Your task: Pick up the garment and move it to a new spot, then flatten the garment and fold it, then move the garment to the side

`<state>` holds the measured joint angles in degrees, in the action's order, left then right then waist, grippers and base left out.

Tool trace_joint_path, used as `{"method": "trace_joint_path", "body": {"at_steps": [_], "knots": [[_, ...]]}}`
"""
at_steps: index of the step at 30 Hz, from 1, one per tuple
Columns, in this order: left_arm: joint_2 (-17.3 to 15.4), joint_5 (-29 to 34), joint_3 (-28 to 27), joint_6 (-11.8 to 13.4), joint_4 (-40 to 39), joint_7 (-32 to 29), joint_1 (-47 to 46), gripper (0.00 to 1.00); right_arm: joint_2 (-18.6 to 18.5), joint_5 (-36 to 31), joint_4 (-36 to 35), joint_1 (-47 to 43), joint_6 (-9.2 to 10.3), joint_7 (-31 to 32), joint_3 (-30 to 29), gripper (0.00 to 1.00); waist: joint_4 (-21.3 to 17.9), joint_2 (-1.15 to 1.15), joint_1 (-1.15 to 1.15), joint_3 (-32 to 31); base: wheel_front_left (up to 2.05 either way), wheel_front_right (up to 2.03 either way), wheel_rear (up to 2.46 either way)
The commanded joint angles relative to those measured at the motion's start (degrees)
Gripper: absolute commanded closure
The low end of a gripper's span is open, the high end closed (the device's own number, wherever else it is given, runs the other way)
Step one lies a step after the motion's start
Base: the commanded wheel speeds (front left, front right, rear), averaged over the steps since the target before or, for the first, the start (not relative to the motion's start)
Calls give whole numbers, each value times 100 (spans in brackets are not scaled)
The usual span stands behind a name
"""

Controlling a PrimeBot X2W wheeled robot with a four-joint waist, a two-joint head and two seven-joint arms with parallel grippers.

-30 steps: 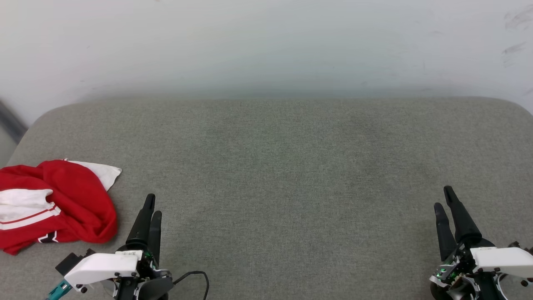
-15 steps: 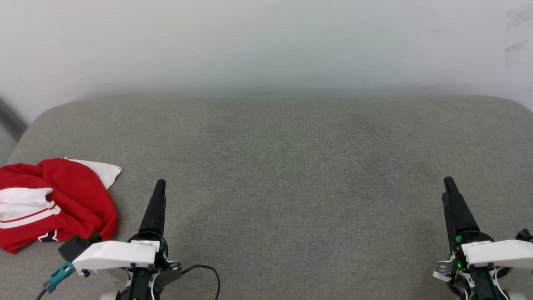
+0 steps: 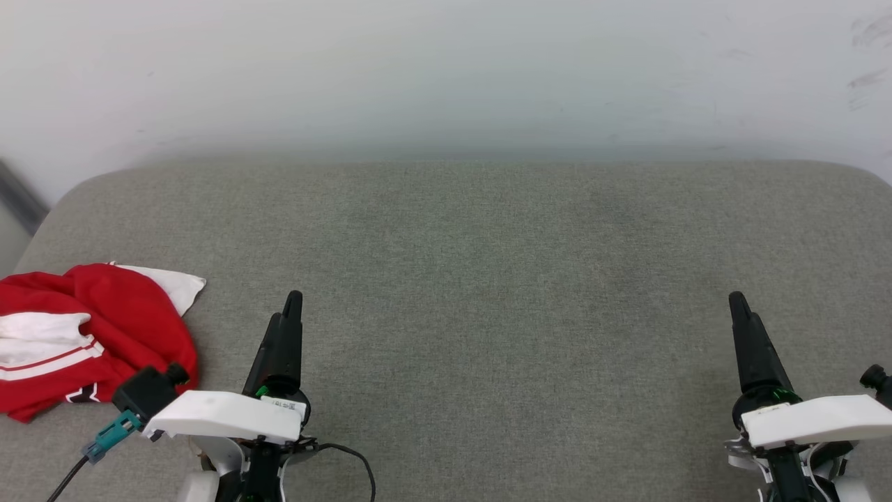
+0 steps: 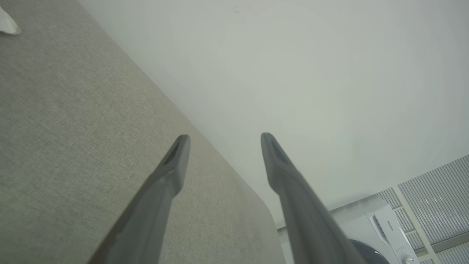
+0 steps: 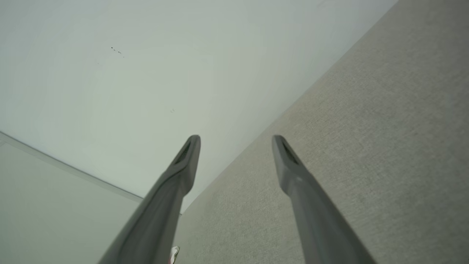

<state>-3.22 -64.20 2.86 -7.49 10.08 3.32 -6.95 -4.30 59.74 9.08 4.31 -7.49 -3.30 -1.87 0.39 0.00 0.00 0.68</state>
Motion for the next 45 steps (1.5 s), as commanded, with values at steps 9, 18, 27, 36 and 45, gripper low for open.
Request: {"method": "trace_joint_path", "body": {"at_steps": [9, 18, 27, 36, 45], "knots": [[-101, 1384, 121, -2, 53, 215, -142, 0, -113, -1458, -57, 135, 0, -122, 89, 0, 23, 0, 0, -18, 0, 0, 0], [-125, 2428, 174, 67, 199, 370, -174, 0, -21, -2506, -121, 97, 0, -151, -27, 0, 46, 0, 0, -35, 0, 0, 0], [-120, 3174, 210, 149, 306, 516, -207, 0, 47, -3398, -239, 76, -1, -151, -37, 0, 47, 0, 0, -30, 0, 0, 0], [-101, 3765, 252, 198, 371, 644, -237, 0, 90, -4062, -348, 60, -1, -102, -37, 0, 57, 0, 0, -25, 0, 0, 0], [-93, 4282, 270, 236, 403, 766, -269, 0, 125, -4532, -451, 17, 0, -83, -73, 0, 73, 0, 0, -20, 0, 0, 0]]}}
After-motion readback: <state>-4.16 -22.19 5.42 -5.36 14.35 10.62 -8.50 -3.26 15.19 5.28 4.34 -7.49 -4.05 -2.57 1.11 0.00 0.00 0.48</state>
